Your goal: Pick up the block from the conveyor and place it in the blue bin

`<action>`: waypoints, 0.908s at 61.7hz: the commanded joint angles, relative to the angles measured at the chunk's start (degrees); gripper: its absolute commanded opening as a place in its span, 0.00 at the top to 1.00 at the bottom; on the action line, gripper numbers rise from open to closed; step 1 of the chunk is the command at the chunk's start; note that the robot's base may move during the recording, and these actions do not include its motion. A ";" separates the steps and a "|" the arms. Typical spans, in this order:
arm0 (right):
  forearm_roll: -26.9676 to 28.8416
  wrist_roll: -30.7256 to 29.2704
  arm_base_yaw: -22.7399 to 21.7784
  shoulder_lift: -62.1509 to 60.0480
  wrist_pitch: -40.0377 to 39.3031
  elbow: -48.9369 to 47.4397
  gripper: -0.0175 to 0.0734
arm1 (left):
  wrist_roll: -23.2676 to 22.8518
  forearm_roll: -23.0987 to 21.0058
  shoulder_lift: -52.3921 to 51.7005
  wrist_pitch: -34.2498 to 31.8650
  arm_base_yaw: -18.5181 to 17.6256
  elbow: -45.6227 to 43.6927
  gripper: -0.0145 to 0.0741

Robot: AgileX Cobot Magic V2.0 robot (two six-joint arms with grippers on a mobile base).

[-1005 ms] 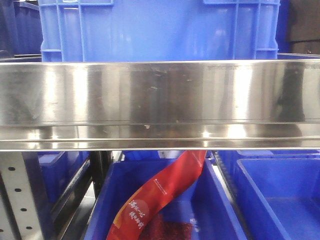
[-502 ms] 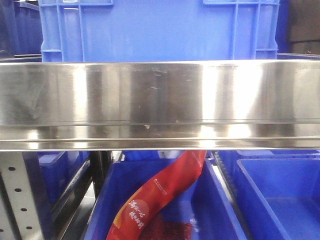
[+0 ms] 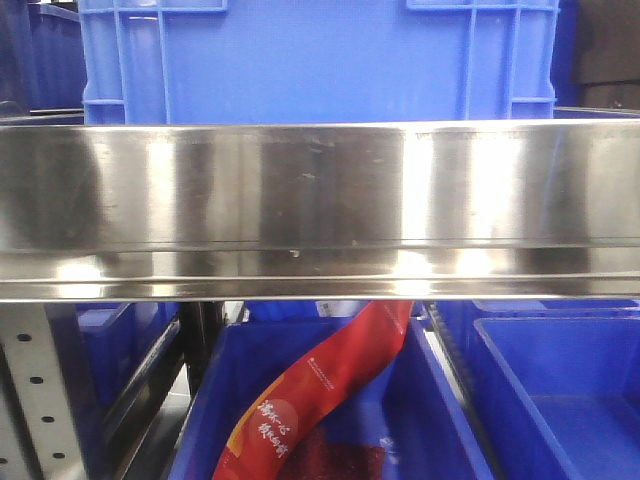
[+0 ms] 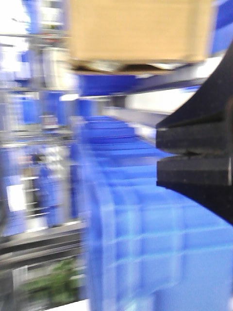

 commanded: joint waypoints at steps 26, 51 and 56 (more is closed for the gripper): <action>0.27 -0.28 -0.29 -3.77 -1.43 0.11 0.99 | 0.01 -0.40 -4.00 -5.32 0.11 0.06 0.96; -4.80 -0.28 -7.01 -11.46 -1.07 12.74 0.99 | 0.01 -0.40 -4.00 -5.56 0.11 0.06 0.96; -7.57 -0.28 -8.19 -14.62 -1.07 15.90 0.99 | 0.01 -0.40 -4.00 -5.56 0.11 0.06 0.96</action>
